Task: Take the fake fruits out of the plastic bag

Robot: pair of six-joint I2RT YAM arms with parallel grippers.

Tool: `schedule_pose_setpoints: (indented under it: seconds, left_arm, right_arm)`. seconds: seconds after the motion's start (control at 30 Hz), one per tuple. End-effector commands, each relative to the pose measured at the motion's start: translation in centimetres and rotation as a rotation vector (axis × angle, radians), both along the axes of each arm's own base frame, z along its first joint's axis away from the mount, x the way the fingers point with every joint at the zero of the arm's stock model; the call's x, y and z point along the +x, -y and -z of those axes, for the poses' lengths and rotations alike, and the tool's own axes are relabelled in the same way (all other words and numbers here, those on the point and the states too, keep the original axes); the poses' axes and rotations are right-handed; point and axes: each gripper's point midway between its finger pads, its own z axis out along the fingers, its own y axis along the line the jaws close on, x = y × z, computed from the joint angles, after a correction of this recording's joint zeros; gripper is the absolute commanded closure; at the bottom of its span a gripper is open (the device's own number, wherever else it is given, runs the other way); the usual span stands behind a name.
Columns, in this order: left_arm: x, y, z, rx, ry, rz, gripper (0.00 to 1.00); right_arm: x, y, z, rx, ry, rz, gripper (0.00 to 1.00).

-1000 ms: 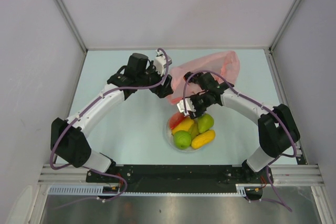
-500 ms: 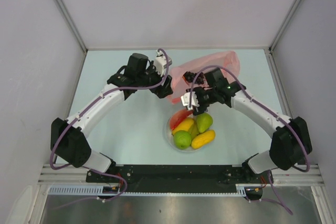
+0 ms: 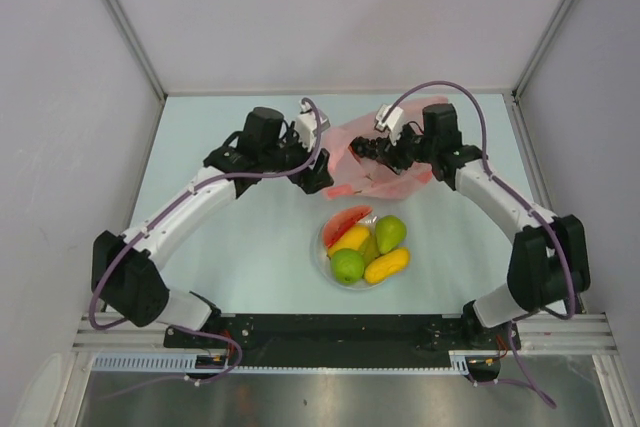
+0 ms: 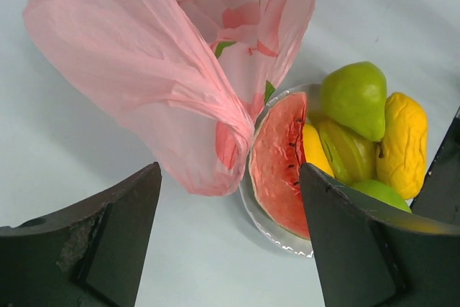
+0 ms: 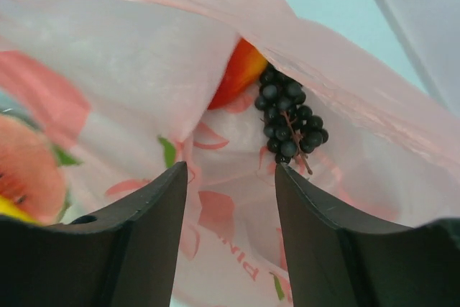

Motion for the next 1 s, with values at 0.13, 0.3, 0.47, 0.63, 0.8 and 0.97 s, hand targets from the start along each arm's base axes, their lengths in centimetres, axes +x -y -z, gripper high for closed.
schedule_pose_setpoints:
  seconds: [0.13, 0.3, 0.47, 0.63, 0.8, 0.97]
  left_arm:
    - [1.2, 2.9, -0.5, 0.061, 0.095, 0.046, 0.65]
    - [0.8, 2.8, -0.6, 0.066, 0.099, 0.047, 1.0]
    - [-0.4, 1.0, 0.6, 0.122, 0.151, 0.06, 1.0]
    - [-1.8, -0.3, 2.2, 0.165, 0.16, 0.095, 1.0]
    - [-2.1, -0.3, 2.5, 0.176, 0.146, 0.1, 1.0]
    - [-1.7, -0.2, 2.3, 0.165, 0.154, 0.091, 1.0]
  right_arm:
    - [8.3, 3.4, 5.0, -0.036, -0.004, 0.401, 0.44]
    - [10.2, 6.2, 7.6, -0.197, 0.065, 0.402, 0.49]
    - [6.0, 9.8, 9.1, -0.293, -0.079, 0.39, 0.53]
    - [0.7, 12.1, 12.1, -0.36, -0.171, 0.419, 0.5]
    - [1.3, 13.9, 13.2, -0.348, -0.177, 0.516, 0.46]
    - [5.1, 11.5, 8.8, -0.195, -0.069, 0.497, 0.46]
